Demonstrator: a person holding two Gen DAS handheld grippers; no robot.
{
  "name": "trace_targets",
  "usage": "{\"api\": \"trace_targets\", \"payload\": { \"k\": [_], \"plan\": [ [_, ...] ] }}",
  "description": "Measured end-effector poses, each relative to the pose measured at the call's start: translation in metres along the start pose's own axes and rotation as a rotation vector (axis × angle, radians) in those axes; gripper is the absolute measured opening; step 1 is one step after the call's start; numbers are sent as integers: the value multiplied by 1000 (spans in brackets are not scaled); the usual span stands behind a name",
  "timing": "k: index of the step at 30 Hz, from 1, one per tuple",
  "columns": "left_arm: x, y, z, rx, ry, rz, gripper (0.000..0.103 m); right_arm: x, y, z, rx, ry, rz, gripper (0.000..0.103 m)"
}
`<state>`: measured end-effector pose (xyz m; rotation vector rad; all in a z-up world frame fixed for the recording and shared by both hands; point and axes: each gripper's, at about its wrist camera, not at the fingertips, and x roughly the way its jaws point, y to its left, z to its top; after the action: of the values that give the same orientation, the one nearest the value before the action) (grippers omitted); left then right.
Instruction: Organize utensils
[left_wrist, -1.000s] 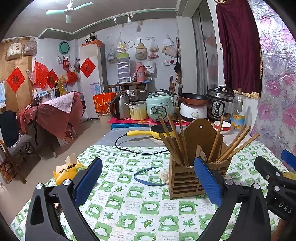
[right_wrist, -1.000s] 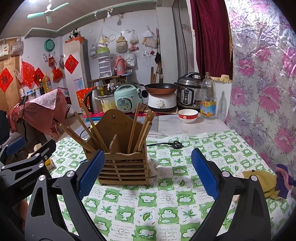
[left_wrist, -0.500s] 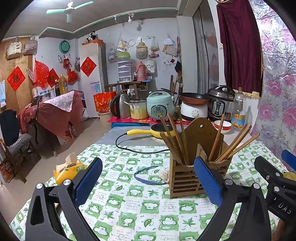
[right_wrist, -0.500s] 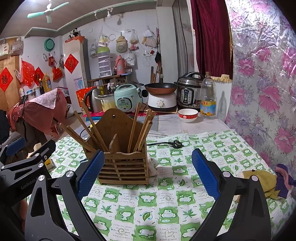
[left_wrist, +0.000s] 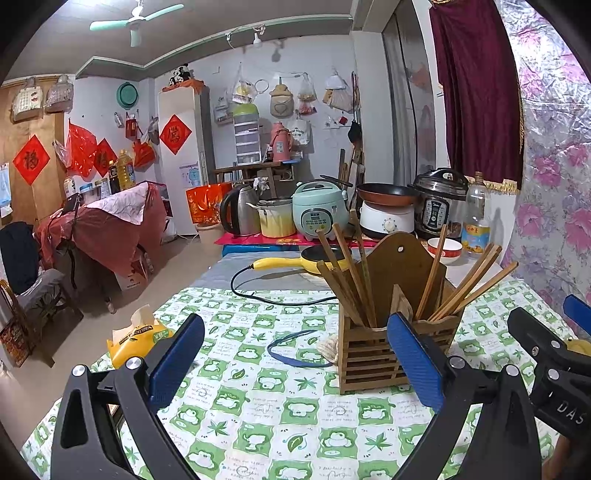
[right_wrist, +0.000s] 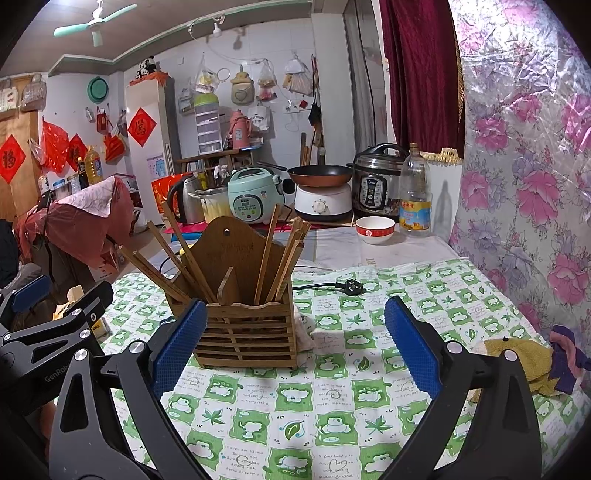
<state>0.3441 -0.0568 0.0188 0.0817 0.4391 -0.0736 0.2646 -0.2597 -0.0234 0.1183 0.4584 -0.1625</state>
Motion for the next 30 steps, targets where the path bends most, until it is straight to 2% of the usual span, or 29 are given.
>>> {"api": "trace_targets", "payload": {
  "k": [30],
  "plan": [
    [-1, 3, -3, 8, 3, -18, 97, 0, -2, -1, 7, 1, -2, 94]
  ]
}}
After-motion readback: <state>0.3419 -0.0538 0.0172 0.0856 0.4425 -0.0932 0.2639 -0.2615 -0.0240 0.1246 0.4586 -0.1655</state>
